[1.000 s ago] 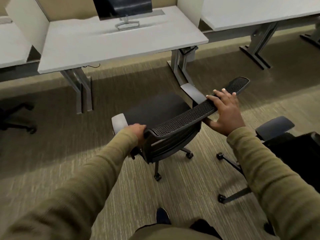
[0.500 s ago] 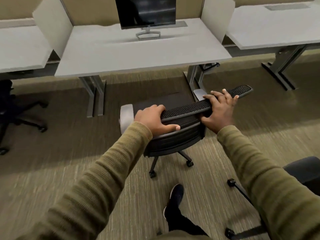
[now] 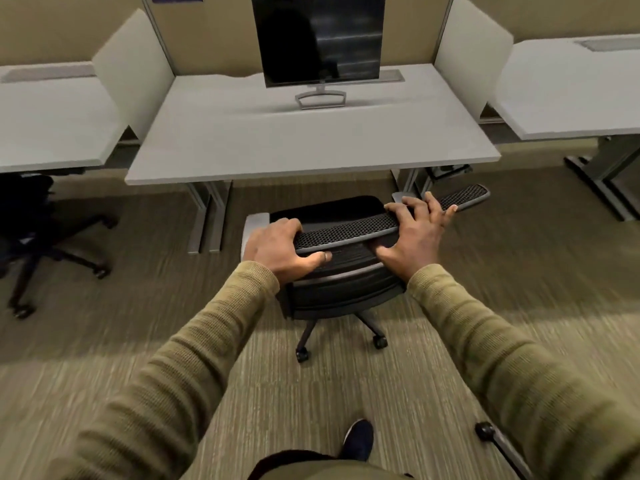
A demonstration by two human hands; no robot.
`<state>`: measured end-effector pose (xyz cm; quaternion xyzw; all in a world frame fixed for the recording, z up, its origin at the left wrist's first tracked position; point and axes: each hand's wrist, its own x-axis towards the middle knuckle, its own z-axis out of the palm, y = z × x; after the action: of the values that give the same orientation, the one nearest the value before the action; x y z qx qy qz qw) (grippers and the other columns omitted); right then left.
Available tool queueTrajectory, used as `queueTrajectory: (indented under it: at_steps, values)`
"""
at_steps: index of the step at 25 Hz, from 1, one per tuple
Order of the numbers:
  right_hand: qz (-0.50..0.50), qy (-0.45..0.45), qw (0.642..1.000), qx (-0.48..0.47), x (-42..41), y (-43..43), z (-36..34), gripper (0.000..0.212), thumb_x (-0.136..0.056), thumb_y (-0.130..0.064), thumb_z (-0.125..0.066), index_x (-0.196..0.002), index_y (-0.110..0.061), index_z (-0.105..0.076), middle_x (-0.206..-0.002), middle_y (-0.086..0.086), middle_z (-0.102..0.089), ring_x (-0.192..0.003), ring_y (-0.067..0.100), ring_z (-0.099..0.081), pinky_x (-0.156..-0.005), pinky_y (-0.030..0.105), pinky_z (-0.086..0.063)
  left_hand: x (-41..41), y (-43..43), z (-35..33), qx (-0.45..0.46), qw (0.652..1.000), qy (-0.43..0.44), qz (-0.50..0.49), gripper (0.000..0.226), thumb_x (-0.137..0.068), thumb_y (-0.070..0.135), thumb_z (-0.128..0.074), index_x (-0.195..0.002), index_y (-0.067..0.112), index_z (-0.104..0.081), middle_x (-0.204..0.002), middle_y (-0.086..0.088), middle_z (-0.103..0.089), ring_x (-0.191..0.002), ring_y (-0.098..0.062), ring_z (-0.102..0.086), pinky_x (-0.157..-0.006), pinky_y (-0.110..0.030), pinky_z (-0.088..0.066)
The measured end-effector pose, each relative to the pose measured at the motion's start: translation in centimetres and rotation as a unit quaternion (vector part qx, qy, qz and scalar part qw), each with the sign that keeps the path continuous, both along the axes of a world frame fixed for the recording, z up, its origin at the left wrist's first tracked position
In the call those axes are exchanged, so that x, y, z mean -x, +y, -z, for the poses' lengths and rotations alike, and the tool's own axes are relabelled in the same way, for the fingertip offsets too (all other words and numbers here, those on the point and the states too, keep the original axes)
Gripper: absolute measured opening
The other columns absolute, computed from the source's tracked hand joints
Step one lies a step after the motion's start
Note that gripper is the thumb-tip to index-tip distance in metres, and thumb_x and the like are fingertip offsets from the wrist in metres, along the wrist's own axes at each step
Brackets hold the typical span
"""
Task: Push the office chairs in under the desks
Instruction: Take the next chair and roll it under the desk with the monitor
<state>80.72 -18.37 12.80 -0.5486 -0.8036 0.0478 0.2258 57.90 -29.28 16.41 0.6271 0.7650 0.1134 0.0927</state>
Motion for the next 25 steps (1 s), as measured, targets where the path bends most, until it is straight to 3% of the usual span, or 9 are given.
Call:
queueTrajectory:
  at_steps: [6,16,25]
  values:
    - [-0.016,-0.022,0.999,0.018,4.8,4.2,-0.2,0.075,-0.065,-0.049,-0.08,-0.133,-0.032,-0.054,-0.147,0.005,-0.043,-0.149,0.034,-0.011,-0.117,0.06,0.015,4.7,3.8,0.5,0.001,1.0,-0.008,-0.028,0.068,-0.065,0.085,-0.052,-0.098,0.026,-0.058,-0.093,0.006,-0.061,-0.084,-0.017,-0.059,-0.08,-0.038,-0.053]
    - [-0.029,-0.051,0.997,0.046,16.7,10.6,-0.8,0.076,-0.071,-0.055,-0.075,-0.137,-0.032,-0.048,-0.152,0.007,-0.037,-0.151,0.034,-0.006,-0.113,0.058,0.023,15.9,9.6,-0.2,0.023,0.998,-0.025,-0.053,0.061,-0.068,0.077,-0.062,-0.102,0.026,-0.059,-0.099,0.005,-0.062,-0.091,-0.022,-0.061,-0.086,-0.04,-0.052]
    - [-0.115,-0.117,0.982,0.098,26.1,15.5,-1.7,0.1,-0.07,-0.088,-0.051,-0.151,-0.034,-0.03,-0.16,0.004,-0.024,-0.151,0.034,0.0,-0.112,0.068,0.019,25.9,14.1,-0.4,0.051,0.995,-0.02,-0.082,0.059,-0.077,0.071,-0.066,-0.108,0.022,-0.056,-0.108,-0.002,-0.062,-0.098,-0.027,-0.06,-0.089,-0.042,-0.049]
